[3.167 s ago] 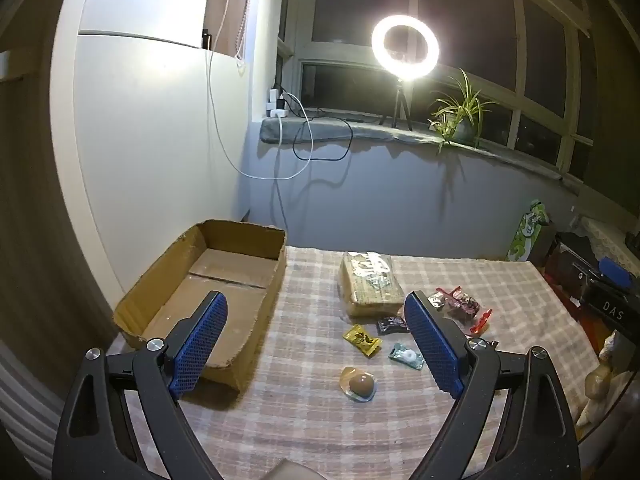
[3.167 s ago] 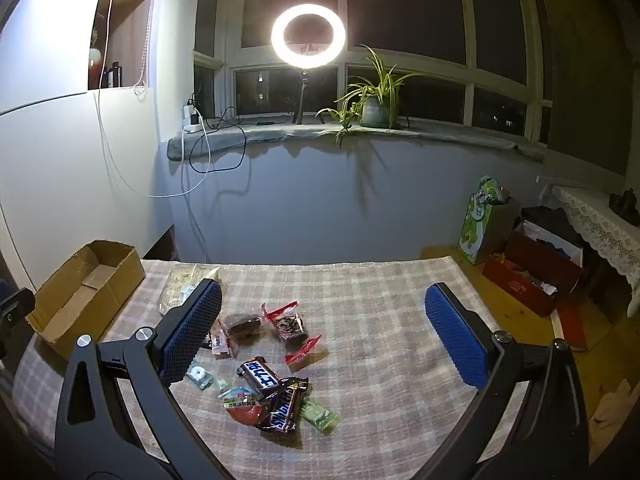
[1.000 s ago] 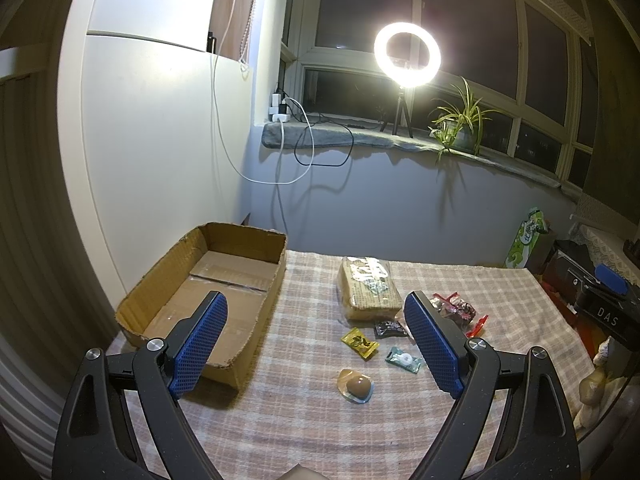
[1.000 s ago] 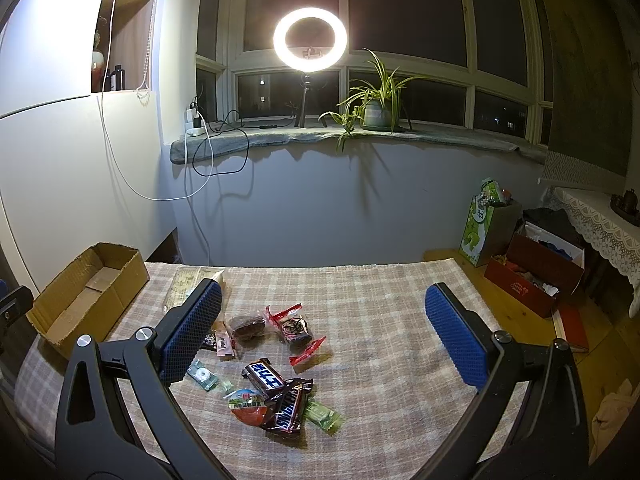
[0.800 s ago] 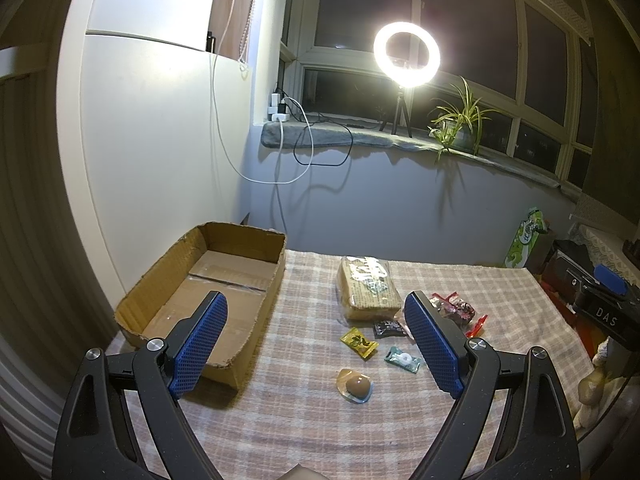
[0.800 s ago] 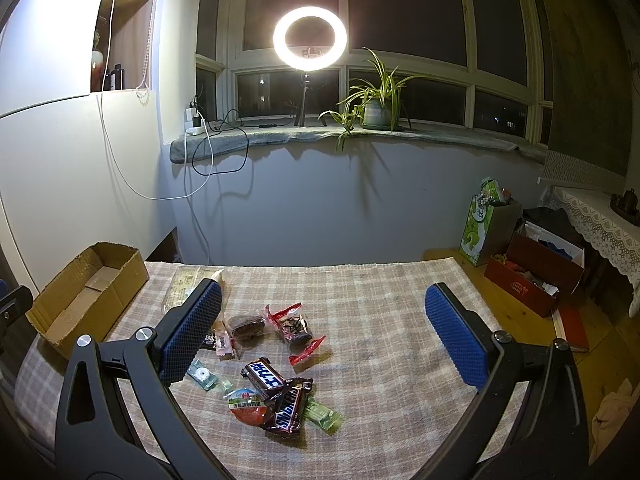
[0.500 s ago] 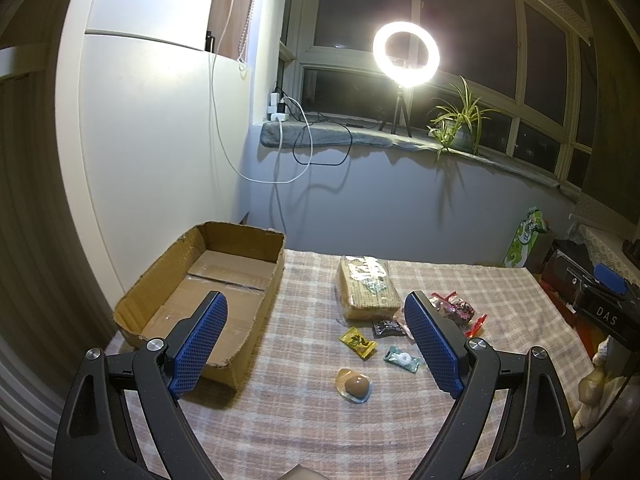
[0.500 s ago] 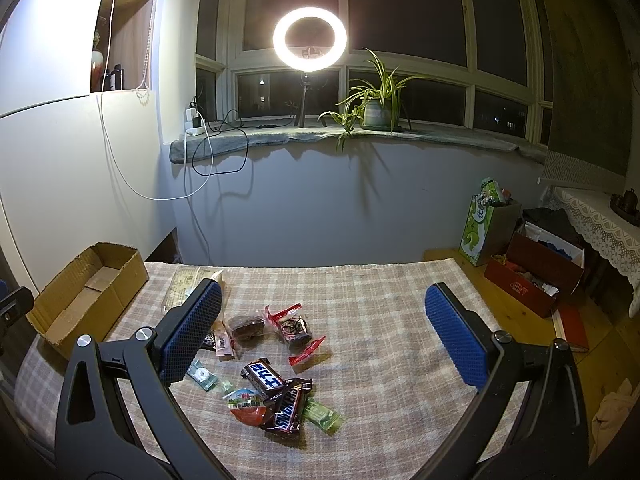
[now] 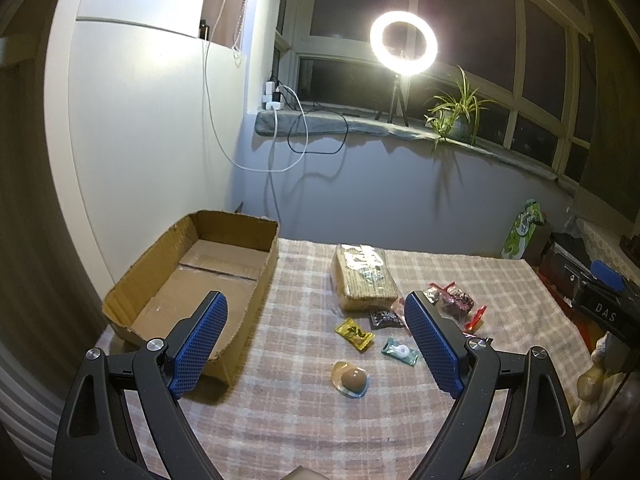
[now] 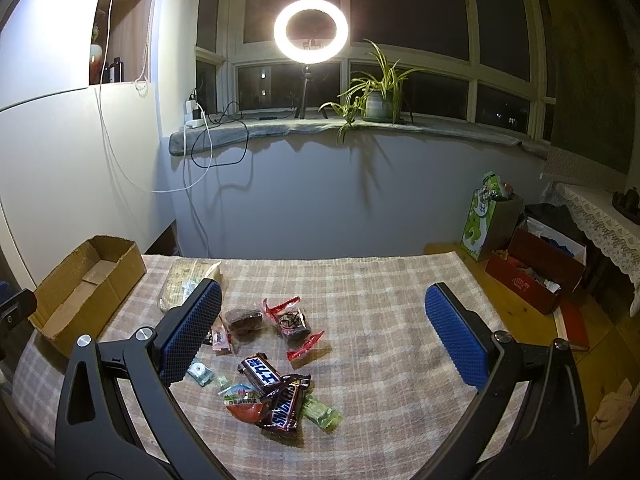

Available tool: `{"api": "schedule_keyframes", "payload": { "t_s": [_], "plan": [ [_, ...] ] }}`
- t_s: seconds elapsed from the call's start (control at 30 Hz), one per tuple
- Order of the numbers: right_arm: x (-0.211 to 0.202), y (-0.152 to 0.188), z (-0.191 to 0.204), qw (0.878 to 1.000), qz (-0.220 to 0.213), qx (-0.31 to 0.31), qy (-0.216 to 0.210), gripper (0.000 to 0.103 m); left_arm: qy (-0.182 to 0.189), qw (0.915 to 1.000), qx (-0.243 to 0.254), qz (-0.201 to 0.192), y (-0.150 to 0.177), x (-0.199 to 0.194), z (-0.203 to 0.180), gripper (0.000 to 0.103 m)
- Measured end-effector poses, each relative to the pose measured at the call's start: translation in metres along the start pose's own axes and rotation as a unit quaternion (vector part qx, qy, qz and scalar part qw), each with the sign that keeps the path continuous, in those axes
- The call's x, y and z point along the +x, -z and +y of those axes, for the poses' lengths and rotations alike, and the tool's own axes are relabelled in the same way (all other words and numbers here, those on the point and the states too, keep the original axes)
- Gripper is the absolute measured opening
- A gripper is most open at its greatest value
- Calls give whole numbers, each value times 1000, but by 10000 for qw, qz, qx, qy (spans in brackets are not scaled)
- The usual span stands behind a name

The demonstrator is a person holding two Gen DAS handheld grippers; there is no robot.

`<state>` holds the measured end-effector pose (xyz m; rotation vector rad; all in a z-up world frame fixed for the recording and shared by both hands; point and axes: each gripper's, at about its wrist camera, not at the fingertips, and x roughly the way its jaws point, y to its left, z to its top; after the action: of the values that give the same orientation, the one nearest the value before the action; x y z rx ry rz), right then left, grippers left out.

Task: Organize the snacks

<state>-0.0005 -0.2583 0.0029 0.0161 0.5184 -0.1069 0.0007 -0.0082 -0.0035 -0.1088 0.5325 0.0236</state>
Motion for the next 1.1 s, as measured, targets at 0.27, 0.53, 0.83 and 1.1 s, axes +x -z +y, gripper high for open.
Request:
{"api": "schedule_keyframes", "payload": {
  "t_s": [0.27,0.53,0.83,1.1],
  "plan": [
    [20,14,-19,9987,370,94,-342,103,170,9993,-102,313,11,16,8,85],
    [39,43,-32,9927,991,13,-695,92,404,9966,-91,714,29,34,6,72],
    [64,63,-35,9773,1653,3,-1325,73,699,9902,-153,1200,50,56,3,60],
    [92,57,-8,9636,1955,-500,-1751,67,799,9844,21,1565,65,83,-8,47]
  ]
}}
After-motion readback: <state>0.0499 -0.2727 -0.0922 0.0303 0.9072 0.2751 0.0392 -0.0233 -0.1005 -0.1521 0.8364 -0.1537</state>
